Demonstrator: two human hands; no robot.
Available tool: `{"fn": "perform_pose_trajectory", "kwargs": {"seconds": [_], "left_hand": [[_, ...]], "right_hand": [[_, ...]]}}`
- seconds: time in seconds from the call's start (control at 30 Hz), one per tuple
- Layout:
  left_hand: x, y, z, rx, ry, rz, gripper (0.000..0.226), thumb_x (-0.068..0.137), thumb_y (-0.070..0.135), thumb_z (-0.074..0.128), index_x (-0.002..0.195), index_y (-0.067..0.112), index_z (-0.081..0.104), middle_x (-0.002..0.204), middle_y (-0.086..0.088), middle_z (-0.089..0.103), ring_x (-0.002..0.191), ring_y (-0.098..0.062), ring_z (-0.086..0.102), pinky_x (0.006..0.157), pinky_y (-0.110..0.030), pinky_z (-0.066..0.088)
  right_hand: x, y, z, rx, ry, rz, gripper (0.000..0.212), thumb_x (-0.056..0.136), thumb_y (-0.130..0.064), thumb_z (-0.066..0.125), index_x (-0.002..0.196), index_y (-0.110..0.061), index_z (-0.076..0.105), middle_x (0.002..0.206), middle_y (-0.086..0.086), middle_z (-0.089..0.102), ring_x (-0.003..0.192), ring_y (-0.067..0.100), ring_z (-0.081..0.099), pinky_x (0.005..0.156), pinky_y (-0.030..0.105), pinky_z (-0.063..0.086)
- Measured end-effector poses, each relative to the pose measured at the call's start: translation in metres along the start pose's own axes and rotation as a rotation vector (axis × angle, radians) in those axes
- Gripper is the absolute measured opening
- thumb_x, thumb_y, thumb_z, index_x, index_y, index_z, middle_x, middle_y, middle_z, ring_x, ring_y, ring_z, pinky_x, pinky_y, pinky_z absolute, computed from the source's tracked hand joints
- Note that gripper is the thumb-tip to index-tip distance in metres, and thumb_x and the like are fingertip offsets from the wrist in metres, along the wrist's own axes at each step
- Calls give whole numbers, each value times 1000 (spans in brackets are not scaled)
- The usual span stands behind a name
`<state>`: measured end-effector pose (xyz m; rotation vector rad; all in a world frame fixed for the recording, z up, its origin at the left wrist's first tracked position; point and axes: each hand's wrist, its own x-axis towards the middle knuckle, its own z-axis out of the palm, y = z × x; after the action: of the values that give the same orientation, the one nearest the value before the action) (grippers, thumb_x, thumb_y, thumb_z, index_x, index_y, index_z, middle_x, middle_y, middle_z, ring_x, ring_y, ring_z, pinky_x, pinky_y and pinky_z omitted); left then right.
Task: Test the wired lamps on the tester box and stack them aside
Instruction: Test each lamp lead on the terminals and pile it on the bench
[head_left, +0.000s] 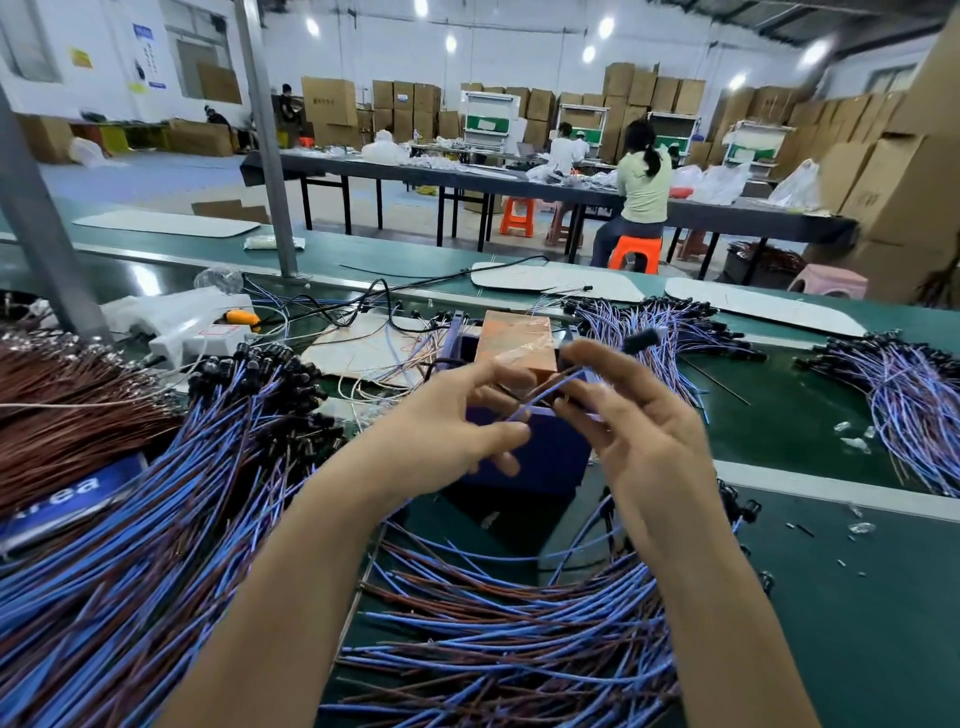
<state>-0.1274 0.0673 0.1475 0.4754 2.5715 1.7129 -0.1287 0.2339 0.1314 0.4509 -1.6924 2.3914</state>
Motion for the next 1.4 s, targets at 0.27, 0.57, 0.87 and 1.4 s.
{"fn": "perform_pose_trajectory", "kwargs": {"seconds": [0.27, 0.57, 0.87, 1.4], "left_hand": [[-1, -24, -41, 116, 14, -108, 10, 87, 16, 67, 81, 17, 76, 72, 0, 74, 57, -7, 52, 50, -11, 41], [-8, -21, -57, -226, 121, -112, 13, 67, 17, 77, 76, 12, 68, 79, -12, 74, 54, -10, 59, 55, -17, 53], [-6, -14, -48, -398, 134, -91, 16, 53, 25, 76, 69, 20, 76, 72, -2, 71, 55, -8, 62, 51, -17, 51], [23, -30, 19, -352, 211, -147, 9, 83, 1, 68, 76, 7, 66, 53, 3, 65, 46, -3, 58, 52, -16, 54]], "right_hand": [[9, -12, -54, 150, 844, -17, 31, 89, 10, 50, 72, -15, 58, 68, -1, 59, 56, 10, 58, 57, 20, 53], [9, 4, -79, -846, 815, 48, 28, 84, 0, 55, 94, -22, 69, 92, 4, 66, 65, 20, 52, 65, 30, 40], [4, 6, -58, -1355, 162, 434, 24, 91, -27, 59, 112, -23, 70, 109, 7, 68, 91, 23, 59, 76, 26, 44], [-1, 20, 4, -647, 104, 147, 22, 83, 2, 68, 90, -18, 65, 66, 4, 68, 54, 12, 67, 49, 23, 54]]}}
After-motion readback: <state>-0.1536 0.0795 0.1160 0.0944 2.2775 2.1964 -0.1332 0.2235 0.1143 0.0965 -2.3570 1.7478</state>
